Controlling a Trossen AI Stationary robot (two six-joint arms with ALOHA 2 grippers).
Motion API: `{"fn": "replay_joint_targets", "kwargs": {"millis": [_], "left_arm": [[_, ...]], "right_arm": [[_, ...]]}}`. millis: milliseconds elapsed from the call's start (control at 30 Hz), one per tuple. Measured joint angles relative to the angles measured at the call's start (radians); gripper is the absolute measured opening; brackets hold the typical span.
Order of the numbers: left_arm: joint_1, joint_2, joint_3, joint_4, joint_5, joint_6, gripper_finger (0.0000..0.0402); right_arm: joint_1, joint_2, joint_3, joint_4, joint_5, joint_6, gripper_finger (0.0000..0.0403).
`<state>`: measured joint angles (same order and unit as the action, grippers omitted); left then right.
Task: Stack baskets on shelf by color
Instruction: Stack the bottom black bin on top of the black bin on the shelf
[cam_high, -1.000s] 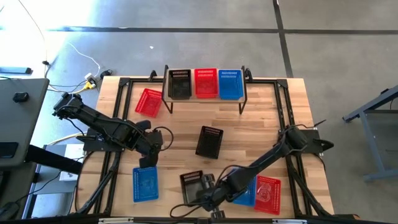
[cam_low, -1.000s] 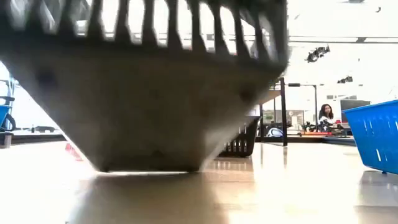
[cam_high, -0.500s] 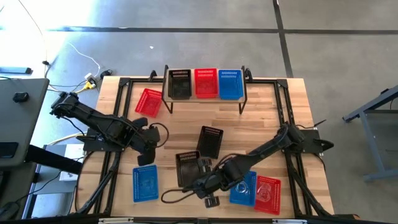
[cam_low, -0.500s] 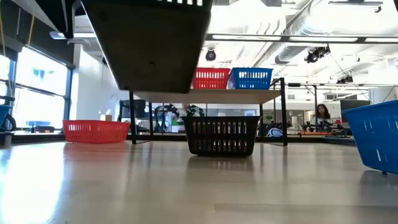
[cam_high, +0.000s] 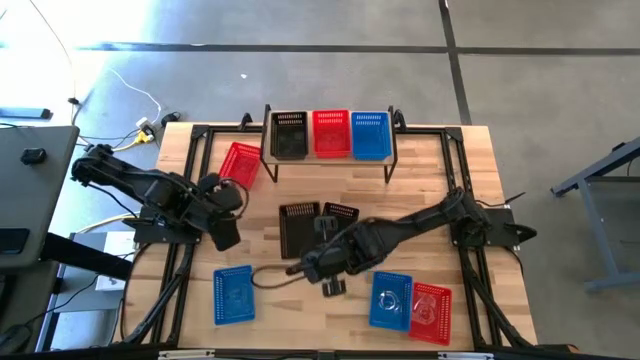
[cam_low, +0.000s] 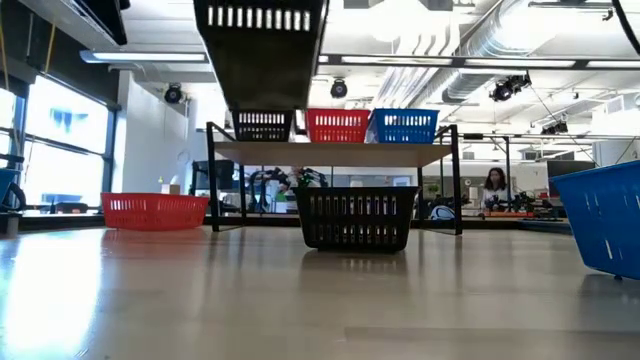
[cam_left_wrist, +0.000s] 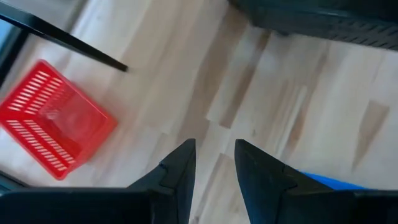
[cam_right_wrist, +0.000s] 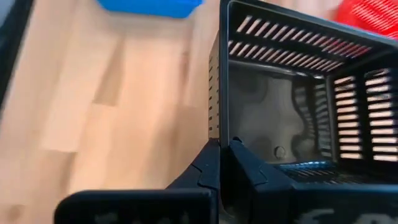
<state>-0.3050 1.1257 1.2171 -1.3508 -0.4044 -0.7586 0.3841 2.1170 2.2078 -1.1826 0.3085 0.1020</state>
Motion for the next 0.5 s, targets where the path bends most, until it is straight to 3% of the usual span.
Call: {"fn": "replay_joint_targets", "kwargs": {"millis": [233, 500], "left_arm": [[0.018, -0.05, 0.0, -0.023, -0.077, -0.016, 0.0101], [0.134, -0.082, 0.0, -0.037, -0.116, 0.01, 0.0101]], "right_arm": [[-0.099, 0.0, 0.097, -0.024, 0.04, -0.133, 0.0], [-0.232, -0.016, 0.146, 0.009, 0.065, -0.269, 0.0]]}}
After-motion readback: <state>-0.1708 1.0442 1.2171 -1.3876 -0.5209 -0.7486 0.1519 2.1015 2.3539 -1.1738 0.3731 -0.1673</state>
